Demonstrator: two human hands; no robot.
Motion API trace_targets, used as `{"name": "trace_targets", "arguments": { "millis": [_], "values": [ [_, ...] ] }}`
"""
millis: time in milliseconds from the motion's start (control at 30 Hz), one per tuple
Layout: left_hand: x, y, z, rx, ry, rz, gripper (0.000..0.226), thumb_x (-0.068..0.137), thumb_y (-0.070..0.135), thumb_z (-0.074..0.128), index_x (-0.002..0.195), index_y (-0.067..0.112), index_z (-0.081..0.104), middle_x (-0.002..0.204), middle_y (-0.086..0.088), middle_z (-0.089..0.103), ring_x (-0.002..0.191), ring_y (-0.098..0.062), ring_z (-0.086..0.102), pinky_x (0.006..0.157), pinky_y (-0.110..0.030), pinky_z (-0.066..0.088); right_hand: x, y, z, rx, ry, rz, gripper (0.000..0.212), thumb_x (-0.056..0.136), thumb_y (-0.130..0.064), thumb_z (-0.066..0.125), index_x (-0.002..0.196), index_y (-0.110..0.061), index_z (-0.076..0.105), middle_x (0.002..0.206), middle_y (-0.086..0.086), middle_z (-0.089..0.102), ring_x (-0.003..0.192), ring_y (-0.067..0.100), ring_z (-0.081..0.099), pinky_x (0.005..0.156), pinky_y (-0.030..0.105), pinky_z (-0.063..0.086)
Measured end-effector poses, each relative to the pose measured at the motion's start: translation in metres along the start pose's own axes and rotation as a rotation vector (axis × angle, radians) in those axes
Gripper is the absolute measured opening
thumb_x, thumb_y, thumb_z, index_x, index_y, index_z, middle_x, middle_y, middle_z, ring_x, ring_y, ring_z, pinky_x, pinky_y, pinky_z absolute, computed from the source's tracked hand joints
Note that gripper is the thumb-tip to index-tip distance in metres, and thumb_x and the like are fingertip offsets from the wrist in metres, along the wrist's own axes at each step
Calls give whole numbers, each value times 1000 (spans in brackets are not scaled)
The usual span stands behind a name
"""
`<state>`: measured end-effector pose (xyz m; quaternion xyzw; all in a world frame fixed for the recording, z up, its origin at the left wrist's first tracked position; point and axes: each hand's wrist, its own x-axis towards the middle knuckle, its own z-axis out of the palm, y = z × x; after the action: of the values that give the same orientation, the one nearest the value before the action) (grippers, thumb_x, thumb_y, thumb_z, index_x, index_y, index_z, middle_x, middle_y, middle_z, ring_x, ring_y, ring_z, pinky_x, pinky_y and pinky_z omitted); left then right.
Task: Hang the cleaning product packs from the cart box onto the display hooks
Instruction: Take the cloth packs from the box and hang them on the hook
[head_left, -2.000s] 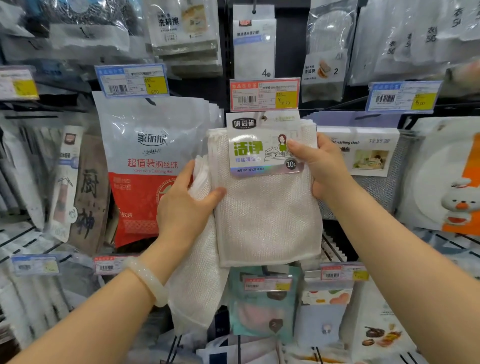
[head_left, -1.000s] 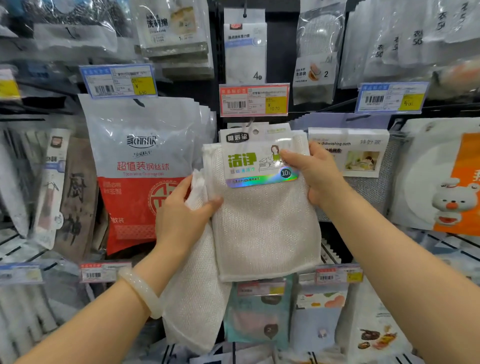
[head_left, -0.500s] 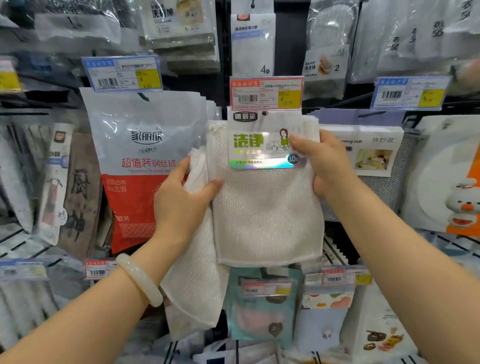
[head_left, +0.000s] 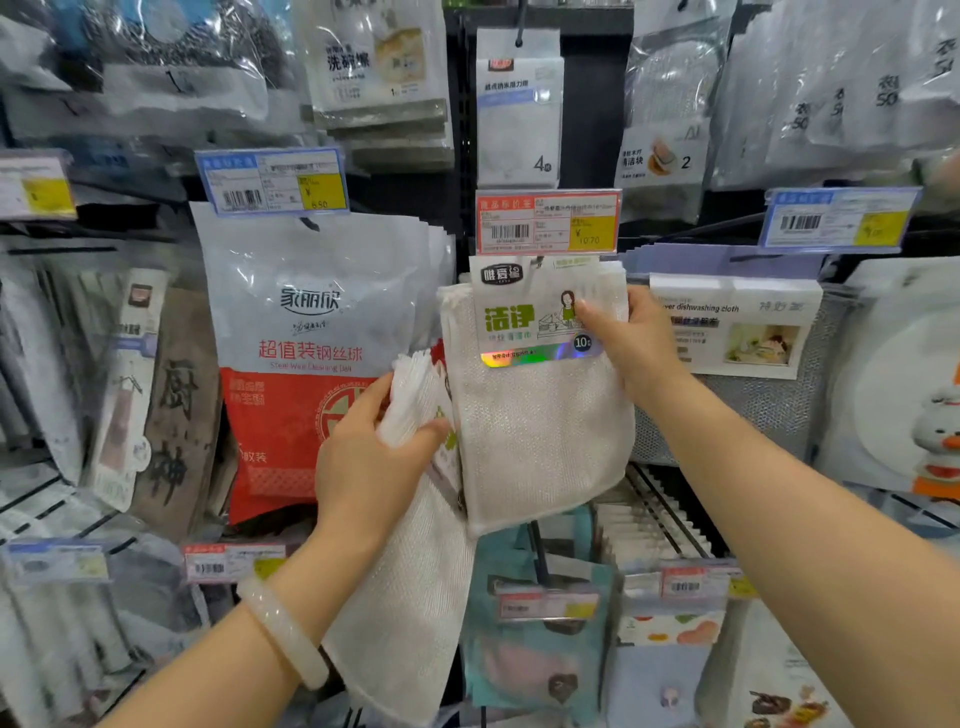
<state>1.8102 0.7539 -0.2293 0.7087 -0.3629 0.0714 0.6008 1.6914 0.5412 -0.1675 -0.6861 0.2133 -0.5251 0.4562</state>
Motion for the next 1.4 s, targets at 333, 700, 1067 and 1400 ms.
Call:
{"name": "trace_targets", "arguments": {
  "millis": [333,700,1067,1400],
  "values": [
    [-16,3,-25,-290,112,76,39,77,13,74,101,41,60,86,28,69,87,11,64,74,-7,50,-27,27,46,-903,104,-666,63,80,-28,68,136,-14,43,146,23,35,139,39,27,113,51,19],
    [-16,11,-41,-457,132,81,33,76,13,72,97,37,63,83,21,73,81,2,70,64,-13,54,-2,29,52,-1331,-457,-204,67,94,-61,21,151,-28,12,160,5,-13,146,29,-16,115,56,-6],
    [-7,31,30,-373,113,60,24,87,24,65,111,20,64,92,17,66,81,7,61,68,-10,45,-43,-15,-17,139,-419,325,23,83,-15,66,105,-12,58,96,11,71,73,17,73,63,32,60],
    [13,42,35,124,-67,260,90,84,40,66,151,33,7,149,-1,41,131,-26,43,104,-35,34,-26,-53,-27,-15,-211,-30,22,77,-10,75,88,-17,57,87,1,70,70,10,71,63,25,59]
  ]
}}
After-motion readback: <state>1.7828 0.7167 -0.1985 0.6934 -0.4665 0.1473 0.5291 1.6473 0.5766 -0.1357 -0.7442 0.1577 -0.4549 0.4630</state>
